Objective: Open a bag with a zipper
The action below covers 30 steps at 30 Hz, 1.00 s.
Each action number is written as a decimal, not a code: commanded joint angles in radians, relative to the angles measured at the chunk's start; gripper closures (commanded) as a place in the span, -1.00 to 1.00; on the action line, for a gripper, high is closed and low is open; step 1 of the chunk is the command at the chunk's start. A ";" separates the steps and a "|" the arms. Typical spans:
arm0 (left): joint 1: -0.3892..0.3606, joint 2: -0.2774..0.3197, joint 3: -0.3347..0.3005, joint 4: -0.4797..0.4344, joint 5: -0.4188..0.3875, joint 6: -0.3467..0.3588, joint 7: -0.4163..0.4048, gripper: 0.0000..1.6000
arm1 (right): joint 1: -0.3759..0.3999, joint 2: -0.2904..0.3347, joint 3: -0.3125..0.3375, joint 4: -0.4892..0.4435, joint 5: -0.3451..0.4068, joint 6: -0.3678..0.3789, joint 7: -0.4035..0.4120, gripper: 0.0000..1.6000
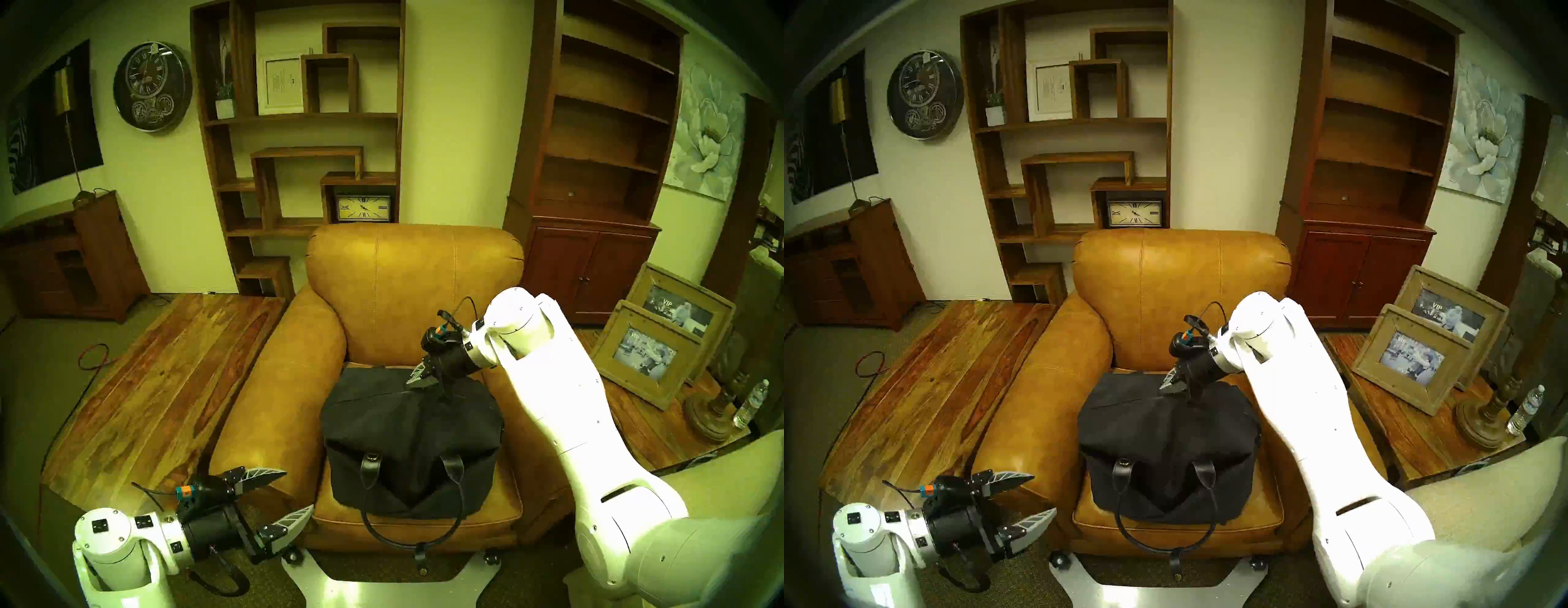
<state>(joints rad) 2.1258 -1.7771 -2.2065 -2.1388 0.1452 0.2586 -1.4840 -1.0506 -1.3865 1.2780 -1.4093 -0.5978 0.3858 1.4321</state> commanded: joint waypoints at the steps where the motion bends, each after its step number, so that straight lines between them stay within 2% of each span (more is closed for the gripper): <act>1: 0.000 0.002 0.002 -0.013 -0.003 -0.002 0.000 -1.00 | 0.054 -0.111 -0.052 0.014 -0.018 0.011 -0.067 1.00; 9: 0.000 0.001 0.002 -0.013 -0.003 -0.002 0.000 -1.00 | 0.100 -0.160 -0.114 0.090 -0.058 0.004 -0.130 1.00; 17: -0.001 0.000 0.002 -0.013 -0.002 -0.002 0.000 -1.00 | 0.127 -0.201 -0.127 0.163 -0.073 -0.005 -0.171 1.00; 30: -0.001 -0.001 0.001 -0.013 -0.001 -0.002 0.000 -1.00 | 0.159 -0.260 -0.154 0.229 -0.083 -0.010 -0.204 1.00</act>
<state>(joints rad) 2.1241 -1.7803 -2.2080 -2.1389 0.1478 0.2576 -1.4840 -0.9512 -1.5786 1.1329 -1.1877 -0.6863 0.3808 1.2514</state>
